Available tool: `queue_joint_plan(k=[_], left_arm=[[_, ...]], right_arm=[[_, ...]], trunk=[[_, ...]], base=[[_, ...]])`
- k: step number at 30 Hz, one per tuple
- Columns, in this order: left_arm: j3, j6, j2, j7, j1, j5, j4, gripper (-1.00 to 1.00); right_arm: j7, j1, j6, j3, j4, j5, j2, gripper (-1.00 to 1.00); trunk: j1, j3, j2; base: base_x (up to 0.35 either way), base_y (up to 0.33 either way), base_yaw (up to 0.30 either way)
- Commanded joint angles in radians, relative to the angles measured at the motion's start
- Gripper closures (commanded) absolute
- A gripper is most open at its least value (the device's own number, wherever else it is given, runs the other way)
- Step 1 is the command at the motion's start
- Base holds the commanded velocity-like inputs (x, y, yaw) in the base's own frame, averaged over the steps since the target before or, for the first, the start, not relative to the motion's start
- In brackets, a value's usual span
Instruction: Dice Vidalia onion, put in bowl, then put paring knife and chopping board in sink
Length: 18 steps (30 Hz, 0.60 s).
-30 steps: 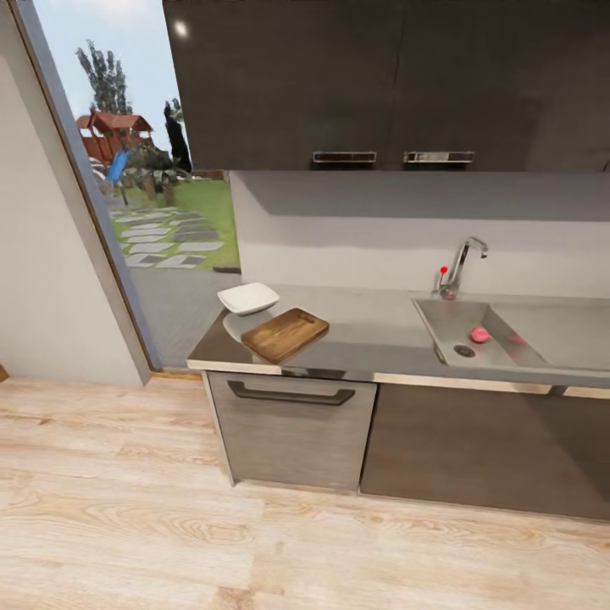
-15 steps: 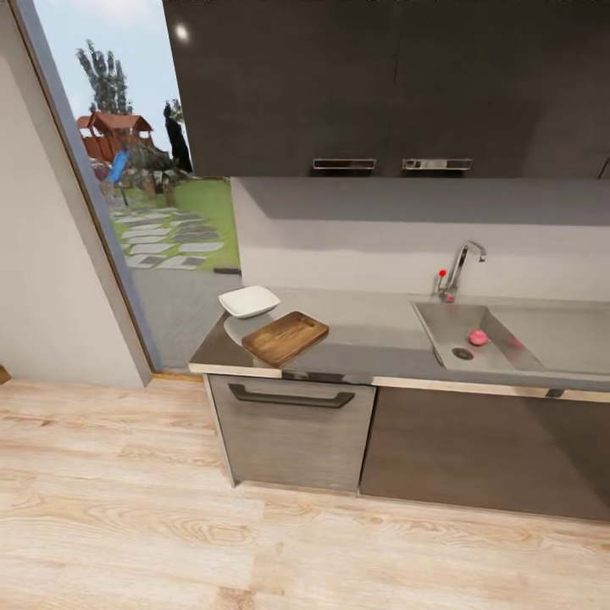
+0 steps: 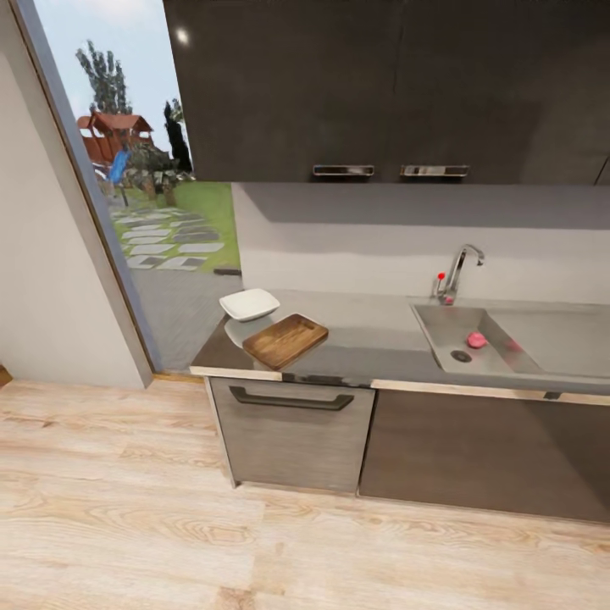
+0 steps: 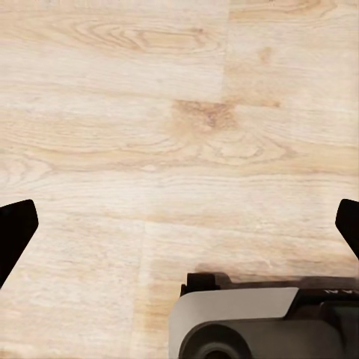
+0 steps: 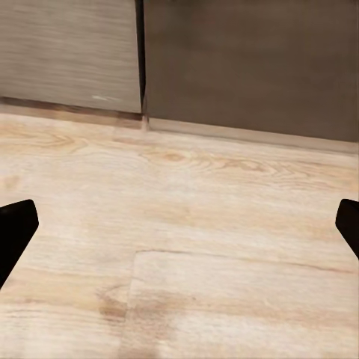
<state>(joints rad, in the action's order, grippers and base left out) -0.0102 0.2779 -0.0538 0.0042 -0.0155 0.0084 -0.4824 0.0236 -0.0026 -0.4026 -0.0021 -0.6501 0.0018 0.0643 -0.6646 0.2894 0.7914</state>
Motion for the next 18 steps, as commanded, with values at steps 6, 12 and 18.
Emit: queue_joint_plan(k=[6,12,18], left_arm=[[-0.001,0.001,0.0,0.0,0.0,0.001,-0.001,-1.0],[-0.001,0.001,0.0,0.0,0.0,0.001,0.0,-1.0],[-0.001,0.001,0.0,0.0,-0.001,0.001,-0.002,-1.0]], right_arm=[[0.002,0.0,-0.002,0.001,0.001,0.001,0.0,-1.0],[0.002,0.0,-0.002,0.001,0.0,0.001,0.0,-1.0],[0.003,0.0,-0.002,0.001,0.001,0.001,0.0,-1.0]], trunk=[[0.023,-0.018,-0.041],[0.046,-0.037,-0.083],[0.069,-0.055,-0.125]], base=[[0.0,0.0,0.0],[0.0,0.0,0.0],[0.0,0.0,0.0]])
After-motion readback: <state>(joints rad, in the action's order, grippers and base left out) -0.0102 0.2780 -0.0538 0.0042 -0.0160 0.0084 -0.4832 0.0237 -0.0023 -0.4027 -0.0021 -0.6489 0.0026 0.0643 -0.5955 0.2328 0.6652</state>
